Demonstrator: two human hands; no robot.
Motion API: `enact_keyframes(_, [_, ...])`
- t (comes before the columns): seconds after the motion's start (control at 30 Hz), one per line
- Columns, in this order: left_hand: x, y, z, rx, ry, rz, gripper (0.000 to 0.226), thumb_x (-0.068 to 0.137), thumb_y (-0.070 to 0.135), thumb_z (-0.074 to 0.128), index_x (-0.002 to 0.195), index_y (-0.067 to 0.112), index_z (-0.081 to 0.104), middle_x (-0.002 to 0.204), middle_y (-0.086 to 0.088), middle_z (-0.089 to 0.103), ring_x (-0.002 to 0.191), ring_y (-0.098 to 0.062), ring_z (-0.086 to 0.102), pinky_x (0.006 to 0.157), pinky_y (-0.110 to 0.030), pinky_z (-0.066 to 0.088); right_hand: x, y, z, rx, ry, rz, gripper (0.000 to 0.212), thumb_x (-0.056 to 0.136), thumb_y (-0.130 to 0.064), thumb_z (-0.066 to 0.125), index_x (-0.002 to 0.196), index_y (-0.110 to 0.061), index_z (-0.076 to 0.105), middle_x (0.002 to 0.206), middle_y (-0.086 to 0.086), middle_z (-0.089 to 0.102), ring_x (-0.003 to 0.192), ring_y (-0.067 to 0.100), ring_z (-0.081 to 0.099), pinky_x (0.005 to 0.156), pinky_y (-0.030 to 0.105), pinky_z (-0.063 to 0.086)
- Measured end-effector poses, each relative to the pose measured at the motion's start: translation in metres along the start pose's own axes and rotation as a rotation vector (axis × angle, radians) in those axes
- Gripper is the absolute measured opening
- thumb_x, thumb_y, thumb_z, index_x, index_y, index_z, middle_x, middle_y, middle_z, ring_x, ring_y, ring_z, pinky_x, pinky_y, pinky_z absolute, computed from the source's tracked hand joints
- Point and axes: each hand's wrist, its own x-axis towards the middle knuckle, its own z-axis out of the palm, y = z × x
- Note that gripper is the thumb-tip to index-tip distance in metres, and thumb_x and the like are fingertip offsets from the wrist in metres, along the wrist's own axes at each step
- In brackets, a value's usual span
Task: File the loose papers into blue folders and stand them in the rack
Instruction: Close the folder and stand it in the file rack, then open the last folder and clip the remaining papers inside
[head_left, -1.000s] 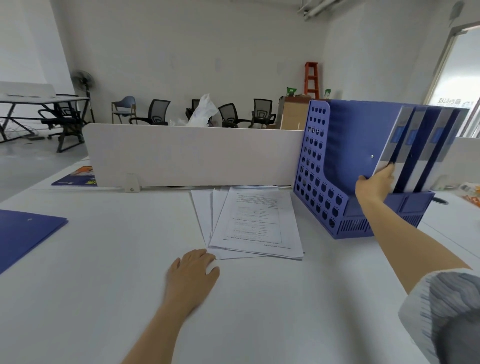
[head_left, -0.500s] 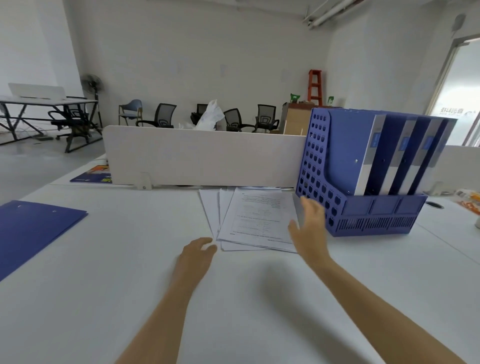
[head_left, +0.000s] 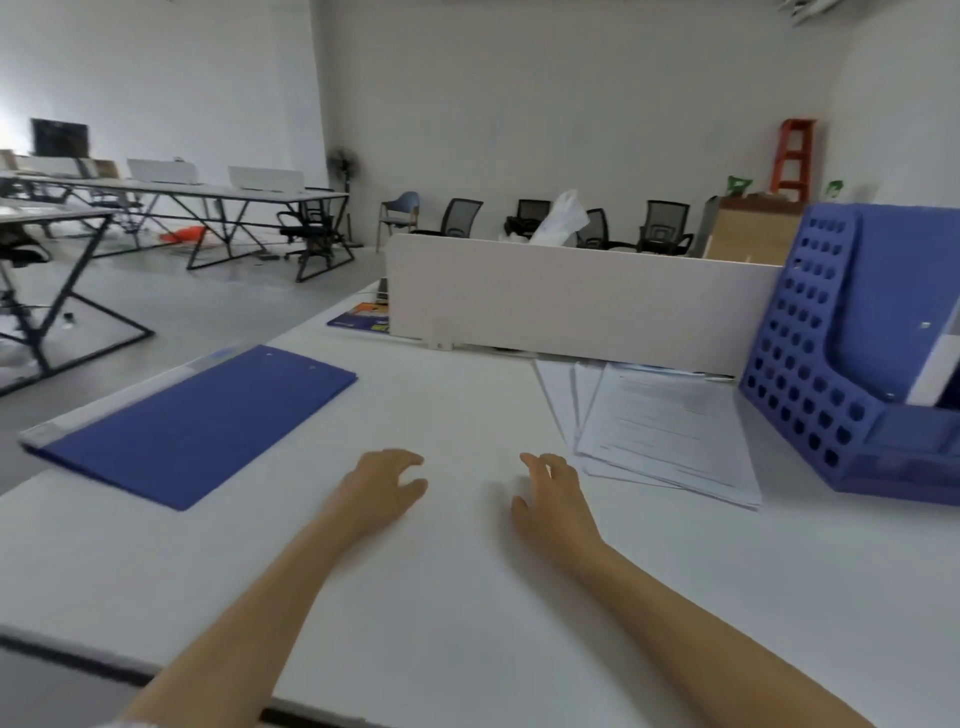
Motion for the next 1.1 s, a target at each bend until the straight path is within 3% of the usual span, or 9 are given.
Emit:
enact_keyframes(0.23, [-0.004, -0.089, -0.033, 0.421, 0.208, -0.364, 0.052, 0.096, 0.037, 0.038, 0.142, 0.018, 0.026, 0.156, -0.012, 0.003, 0.144, -0.031, -0.004, 0.116, -0.047, 0.009, 0.005, -0.016, 0.021, -0.166, -0.059, -0.086, 0.047, 0.096, -0.023, 0.035, 0.141, -0.013, 0.030, 0.151, 0.010, 0.025, 0.142, 0.023, 0.016, 0.114, 0.033, 0.017])
enact_keyframes(0.33, [-0.002, -0.108, -0.044, 0.408, 0.156, -0.550, 0.056, 0.097, 0.041, 0.031, 0.145, 0.016, 0.020, 0.156, -0.016, 0.002, 0.143, -0.036, -0.002, 0.115, -0.050, 0.007, 0.006, -0.011, 0.019, -0.143, -0.054, -0.085, 0.043, 0.095, -0.023, 0.036, 0.137, -0.012, 0.036, 0.142, 0.008, 0.036, 0.136, 0.023, 0.025, 0.110, 0.029, 0.021])
enact_keyframes(0.4, [-0.001, -0.110, -0.044, 0.452, 0.103, -0.577, 0.055, 0.097, 0.044, 0.025, 0.144, 0.016, 0.023, 0.155, -0.018, 0.011, 0.141, -0.039, 0.008, 0.114, -0.049, 0.013, 0.008, -0.010, 0.020, -0.126, -0.055, -0.093, 0.046, 0.095, -0.024, 0.036, 0.140, -0.015, 0.033, 0.141, 0.006, 0.038, 0.135, 0.022, 0.027, 0.111, 0.029, 0.020])
enact_keyframes(0.5, [-0.003, -0.101, -0.039, 0.558, 0.069, -0.451, 0.053, 0.096, 0.047, 0.023, 0.142, 0.023, 0.026, 0.150, -0.012, 0.025, 0.134, -0.036, 0.023, 0.109, -0.046, 0.024, 0.011, -0.009, 0.021, -0.121, -0.078, -0.098, 0.051, 0.095, -0.025, 0.036, 0.144, -0.018, 0.025, 0.145, 0.004, 0.034, 0.138, 0.021, 0.023, 0.114, 0.031, 0.017])
enact_keyframes(0.67, [-0.011, -0.068, -0.027, 0.672, -0.040, -0.157, 0.056, 0.092, 0.060, 0.022, 0.143, 0.038, 0.021, 0.147, 0.004, 0.029, 0.131, -0.026, 0.024, 0.107, -0.041, 0.024, 0.010, -0.009, 0.021, -0.122, -0.080, -0.101, 0.050, 0.095, -0.025, 0.037, 0.144, -0.018, 0.027, 0.144, 0.007, 0.035, 0.138, 0.022, 0.024, 0.114, 0.032, 0.017])
enact_keyframes(0.87, [-0.032, -0.006, 0.001, 0.420, -0.291, 0.136, 0.091, 0.067, 0.075, 0.010, 0.146, 0.031, 0.020, 0.153, 0.015, 0.020, 0.135, -0.016, 0.016, 0.114, -0.034, 0.012, 0.007, -0.009, 0.019, -0.085, -0.061, -0.111, 0.048, 0.096, -0.025, 0.038, 0.142, -0.015, 0.030, 0.146, 0.007, 0.034, 0.137, 0.022, 0.025, 0.112, 0.031, 0.021])
enact_keyframes(0.9, [-0.036, 0.004, 0.005, 0.403, -0.360, 0.189, 0.084, 0.075, 0.073, 0.017, 0.146, 0.028, 0.020, 0.153, 0.015, 0.017, 0.135, -0.014, 0.015, 0.114, -0.032, 0.011, 0.007, -0.009, 0.017, -0.026, -0.059, -0.107, 0.048, 0.096, -0.024, 0.039, 0.142, -0.015, 0.031, 0.147, 0.006, 0.035, 0.137, 0.022, 0.027, 0.111, 0.030, 0.023])
enact_keyframes(1.0, [-0.044, 0.023, 0.009, 0.124, -0.524, 0.268, 0.057, 0.092, 0.042, 0.047, 0.143, 0.024, 0.029, 0.149, 0.017, 0.026, 0.129, 0.002, 0.020, 0.111, -0.020, 0.016, 0.003, -0.004, 0.009, 0.112, -0.065, -0.104, 0.045, 0.095, -0.020, 0.042, 0.139, -0.014, 0.037, 0.146, 0.004, 0.039, 0.134, 0.019, 0.035, 0.109, 0.028, 0.028])
enact_keyframes(1.1, [-0.049, 0.018, 0.003, -0.028, -0.449, 0.270, 0.049, 0.089, 0.037, 0.053, 0.137, 0.029, 0.042, 0.143, 0.022, 0.033, 0.128, 0.009, 0.025, 0.107, -0.012, 0.016, -0.003, 0.005, 0.004, -0.057, -0.114, -0.163, 0.041, 0.097, -0.021, 0.040, 0.137, -0.015, 0.042, 0.144, 0.001, 0.041, 0.132, 0.017, 0.037, 0.106, 0.024, 0.028])
